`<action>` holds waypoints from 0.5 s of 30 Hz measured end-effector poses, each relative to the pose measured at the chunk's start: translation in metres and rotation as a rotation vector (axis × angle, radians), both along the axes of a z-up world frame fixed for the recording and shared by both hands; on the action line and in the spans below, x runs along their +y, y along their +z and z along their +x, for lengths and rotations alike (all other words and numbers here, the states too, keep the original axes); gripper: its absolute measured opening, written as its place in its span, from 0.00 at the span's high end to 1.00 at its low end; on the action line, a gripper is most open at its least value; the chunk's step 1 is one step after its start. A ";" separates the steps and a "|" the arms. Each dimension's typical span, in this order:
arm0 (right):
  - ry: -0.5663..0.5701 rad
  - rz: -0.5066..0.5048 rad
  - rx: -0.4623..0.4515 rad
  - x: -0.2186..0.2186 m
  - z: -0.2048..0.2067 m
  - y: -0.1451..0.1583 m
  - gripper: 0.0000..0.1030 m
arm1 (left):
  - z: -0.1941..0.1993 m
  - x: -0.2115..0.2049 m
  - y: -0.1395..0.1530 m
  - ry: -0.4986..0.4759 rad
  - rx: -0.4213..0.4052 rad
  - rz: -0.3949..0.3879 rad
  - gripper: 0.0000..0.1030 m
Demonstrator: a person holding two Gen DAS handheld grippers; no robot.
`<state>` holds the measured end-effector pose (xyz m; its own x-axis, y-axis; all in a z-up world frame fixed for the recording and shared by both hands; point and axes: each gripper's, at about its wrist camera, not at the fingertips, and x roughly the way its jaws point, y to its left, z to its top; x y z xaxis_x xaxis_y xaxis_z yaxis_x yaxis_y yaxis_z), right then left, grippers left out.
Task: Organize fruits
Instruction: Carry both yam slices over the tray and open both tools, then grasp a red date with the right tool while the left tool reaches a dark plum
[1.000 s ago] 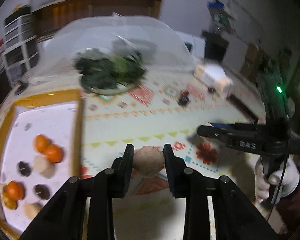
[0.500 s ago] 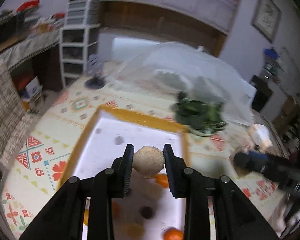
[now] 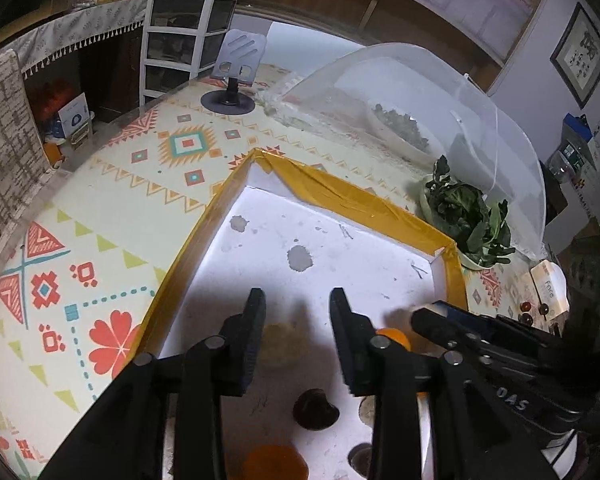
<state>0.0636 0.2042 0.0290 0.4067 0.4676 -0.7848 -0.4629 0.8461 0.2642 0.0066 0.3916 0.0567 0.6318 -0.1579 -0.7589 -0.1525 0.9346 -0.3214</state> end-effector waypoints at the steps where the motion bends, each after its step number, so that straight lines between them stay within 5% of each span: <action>1: -0.001 0.002 -0.001 0.000 0.000 0.000 0.69 | 0.000 0.000 0.000 0.003 -0.005 0.003 0.56; 8: -0.001 0.030 -0.044 -0.005 -0.010 0.014 0.65 | -0.015 -0.010 0.023 0.025 -0.059 0.027 0.39; 15: -0.053 0.104 -0.094 -0.061 -0.033 0.041 0.59 | -0.043 -0.050 0.070 -0.006 -0.157 0.041 0.27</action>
